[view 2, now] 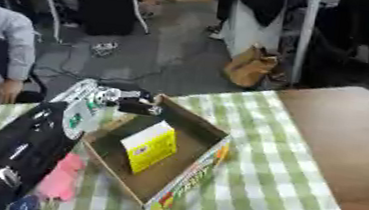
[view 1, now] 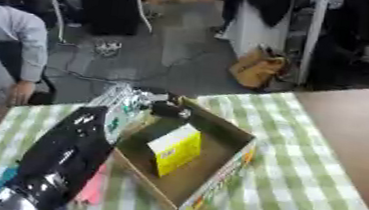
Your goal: Pick up objects on the table and place them in the box.
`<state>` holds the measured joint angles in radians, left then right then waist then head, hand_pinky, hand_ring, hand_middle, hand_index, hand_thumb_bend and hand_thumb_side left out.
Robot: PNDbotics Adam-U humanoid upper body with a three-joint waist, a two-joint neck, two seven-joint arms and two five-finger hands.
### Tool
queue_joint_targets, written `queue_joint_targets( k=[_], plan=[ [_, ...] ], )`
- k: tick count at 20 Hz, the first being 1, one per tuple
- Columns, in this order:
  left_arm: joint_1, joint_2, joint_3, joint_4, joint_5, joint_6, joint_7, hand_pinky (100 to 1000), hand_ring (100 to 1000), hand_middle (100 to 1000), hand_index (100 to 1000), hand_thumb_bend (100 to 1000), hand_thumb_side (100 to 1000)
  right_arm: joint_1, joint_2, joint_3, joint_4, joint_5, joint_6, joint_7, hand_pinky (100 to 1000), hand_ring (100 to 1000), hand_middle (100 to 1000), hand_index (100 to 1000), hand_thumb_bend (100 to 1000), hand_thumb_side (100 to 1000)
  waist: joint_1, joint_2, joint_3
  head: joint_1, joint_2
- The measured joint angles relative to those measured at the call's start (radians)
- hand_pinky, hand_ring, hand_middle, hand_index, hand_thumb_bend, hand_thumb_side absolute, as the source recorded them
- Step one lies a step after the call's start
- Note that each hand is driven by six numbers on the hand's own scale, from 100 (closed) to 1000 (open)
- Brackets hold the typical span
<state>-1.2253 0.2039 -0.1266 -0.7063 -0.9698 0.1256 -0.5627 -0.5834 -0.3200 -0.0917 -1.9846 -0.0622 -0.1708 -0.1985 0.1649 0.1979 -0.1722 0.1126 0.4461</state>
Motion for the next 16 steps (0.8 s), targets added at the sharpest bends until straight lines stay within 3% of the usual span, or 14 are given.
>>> queue_joint_targets(
  k=[9,16],
  plan=[
    [-0.034,0.055,0.010,-0.044,0.014,0.011,0.091,940,939,982,1000,318,1000,0.011,0.004,0.000,0.000,0.000,0.003,-0.002,695,904,885,1000,100,1000,0.000,-0.001,0.019,-0.009,0.001],
    [-0.053,0.175,0.014,-0.095,0.042,-0.009,0.017,948,946,986,1000,268,1000,0.028,-0.003,-0.001,0.000,0.000,0.008,-0.007,700,905,885,1000,100,1000,0.000,-0.016,0.054,-0.017,0.019]
  ],
)
